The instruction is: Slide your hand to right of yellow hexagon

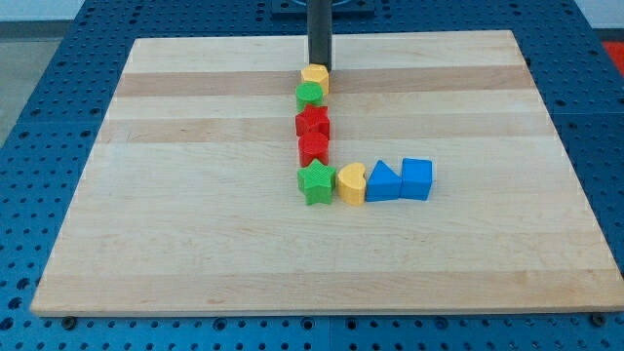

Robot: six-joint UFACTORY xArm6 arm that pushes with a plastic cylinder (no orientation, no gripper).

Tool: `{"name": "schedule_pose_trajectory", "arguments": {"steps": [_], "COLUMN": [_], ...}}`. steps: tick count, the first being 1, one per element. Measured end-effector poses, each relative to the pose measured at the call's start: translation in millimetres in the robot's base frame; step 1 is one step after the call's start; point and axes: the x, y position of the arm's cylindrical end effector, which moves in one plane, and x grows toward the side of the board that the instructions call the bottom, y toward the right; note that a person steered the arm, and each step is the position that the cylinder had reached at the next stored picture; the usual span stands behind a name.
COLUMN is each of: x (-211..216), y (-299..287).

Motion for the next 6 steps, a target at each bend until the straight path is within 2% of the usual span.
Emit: {"name": "schedule_pose_trajectory", "arguments": {"steps": [3,6], "x": [21.0,47.5], "y": [33.4,21.6]}}
